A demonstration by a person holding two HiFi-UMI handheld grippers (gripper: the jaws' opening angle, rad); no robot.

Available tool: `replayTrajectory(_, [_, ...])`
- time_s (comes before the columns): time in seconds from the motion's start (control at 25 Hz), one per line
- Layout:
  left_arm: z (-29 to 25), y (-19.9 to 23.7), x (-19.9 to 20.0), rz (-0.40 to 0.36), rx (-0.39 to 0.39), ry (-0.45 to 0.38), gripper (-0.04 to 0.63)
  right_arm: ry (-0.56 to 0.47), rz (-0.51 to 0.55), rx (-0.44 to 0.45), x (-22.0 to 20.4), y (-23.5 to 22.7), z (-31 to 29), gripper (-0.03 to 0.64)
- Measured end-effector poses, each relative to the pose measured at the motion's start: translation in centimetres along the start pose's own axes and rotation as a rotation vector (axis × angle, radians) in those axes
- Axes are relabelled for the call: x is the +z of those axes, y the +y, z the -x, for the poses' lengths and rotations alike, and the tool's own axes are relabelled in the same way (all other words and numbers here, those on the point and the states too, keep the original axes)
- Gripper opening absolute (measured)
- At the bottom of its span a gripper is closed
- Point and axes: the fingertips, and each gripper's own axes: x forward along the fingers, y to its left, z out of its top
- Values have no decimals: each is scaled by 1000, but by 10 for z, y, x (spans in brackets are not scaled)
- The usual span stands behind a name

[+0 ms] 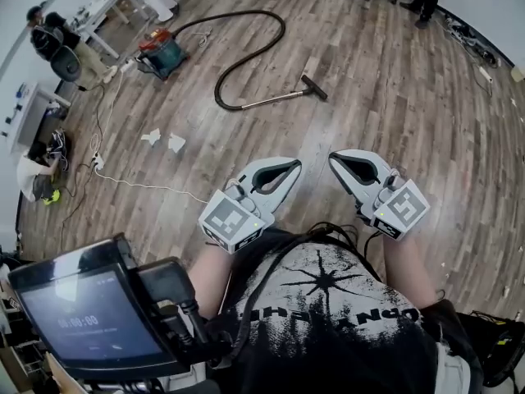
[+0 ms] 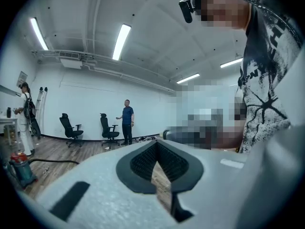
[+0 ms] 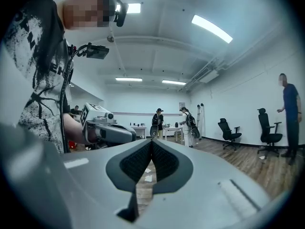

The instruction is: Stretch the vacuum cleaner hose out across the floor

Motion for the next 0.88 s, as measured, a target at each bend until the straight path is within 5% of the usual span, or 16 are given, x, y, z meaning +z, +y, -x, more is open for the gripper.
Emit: replayTrajectory(0.88, [-17, 6, -11, -2, -23, 50, 1, -15, -18, -23, -16, -17, 0, 6])
